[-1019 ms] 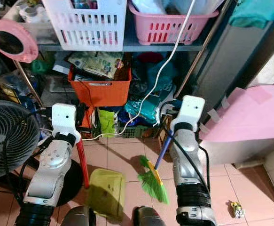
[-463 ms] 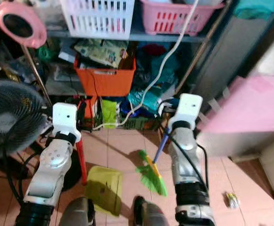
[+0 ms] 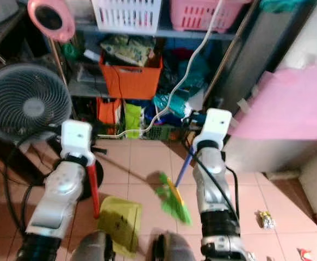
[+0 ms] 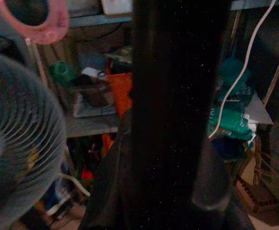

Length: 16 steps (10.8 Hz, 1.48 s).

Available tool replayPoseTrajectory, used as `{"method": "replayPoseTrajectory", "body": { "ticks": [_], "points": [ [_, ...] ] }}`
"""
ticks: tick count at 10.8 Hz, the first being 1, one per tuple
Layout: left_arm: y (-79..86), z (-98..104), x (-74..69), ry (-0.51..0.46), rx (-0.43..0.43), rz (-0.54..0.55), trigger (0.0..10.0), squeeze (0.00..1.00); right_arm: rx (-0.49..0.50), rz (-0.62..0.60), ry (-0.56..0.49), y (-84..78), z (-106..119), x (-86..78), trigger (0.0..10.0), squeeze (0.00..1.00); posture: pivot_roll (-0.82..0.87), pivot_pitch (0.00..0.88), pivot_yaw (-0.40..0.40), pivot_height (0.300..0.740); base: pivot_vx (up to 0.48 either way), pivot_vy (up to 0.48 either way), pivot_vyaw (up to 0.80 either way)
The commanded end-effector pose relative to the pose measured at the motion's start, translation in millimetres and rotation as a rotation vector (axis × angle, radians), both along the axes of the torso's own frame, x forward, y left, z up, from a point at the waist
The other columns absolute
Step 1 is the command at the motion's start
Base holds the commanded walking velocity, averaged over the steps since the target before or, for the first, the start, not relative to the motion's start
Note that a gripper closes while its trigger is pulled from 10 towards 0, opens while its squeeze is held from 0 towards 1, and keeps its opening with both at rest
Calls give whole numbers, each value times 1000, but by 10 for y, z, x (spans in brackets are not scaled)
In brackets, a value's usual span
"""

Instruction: Sweep floor

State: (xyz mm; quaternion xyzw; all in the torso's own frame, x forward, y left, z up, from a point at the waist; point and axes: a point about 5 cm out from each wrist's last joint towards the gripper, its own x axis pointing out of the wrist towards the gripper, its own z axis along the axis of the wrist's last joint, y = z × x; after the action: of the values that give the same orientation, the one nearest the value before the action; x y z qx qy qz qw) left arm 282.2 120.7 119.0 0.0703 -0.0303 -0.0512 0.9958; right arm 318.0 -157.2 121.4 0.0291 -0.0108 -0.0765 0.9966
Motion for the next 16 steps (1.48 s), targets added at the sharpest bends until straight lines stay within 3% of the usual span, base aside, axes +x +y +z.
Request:
{"method": "replayPoseTrajectory", "body": {
  "ticks": [1, 3, 7, 10, 16],
  "points": [
    [-38, 64, 7, -33, 0, -19, 10000, 0, 7, 0, 30, -10, -53, -3, 10000, 0, 9, 74, -39, 740, 0, 0, 0],
    [-31, 6, -10, 2, -48, -4, 10000, 0, 13, 8, 36, -2, -66, 11, 10000, 0, 9, 64, -37, 740, 0, 0, -303],
    [18, 55, 27, -24, -105, 29, 10000, 0, 21, 15, 32, 3, -52, 47, 10000, 0, 9, 61, -41, 740, 0, 0, -800],
    [134, 88, 52, -47, -17, 90, 10000, 0, 17, 7, 27, -1, -41, 64, 10000, 0, 9, 65, -43, 740, 0, 0, -800],
    [148, 81, 64, -33, -25, 93, 10000, 0, -27, -59, 19, -97, -17, 69, 10000, 0, 7, 74, -36, 740, 0, 0, -800]
  ]
}}
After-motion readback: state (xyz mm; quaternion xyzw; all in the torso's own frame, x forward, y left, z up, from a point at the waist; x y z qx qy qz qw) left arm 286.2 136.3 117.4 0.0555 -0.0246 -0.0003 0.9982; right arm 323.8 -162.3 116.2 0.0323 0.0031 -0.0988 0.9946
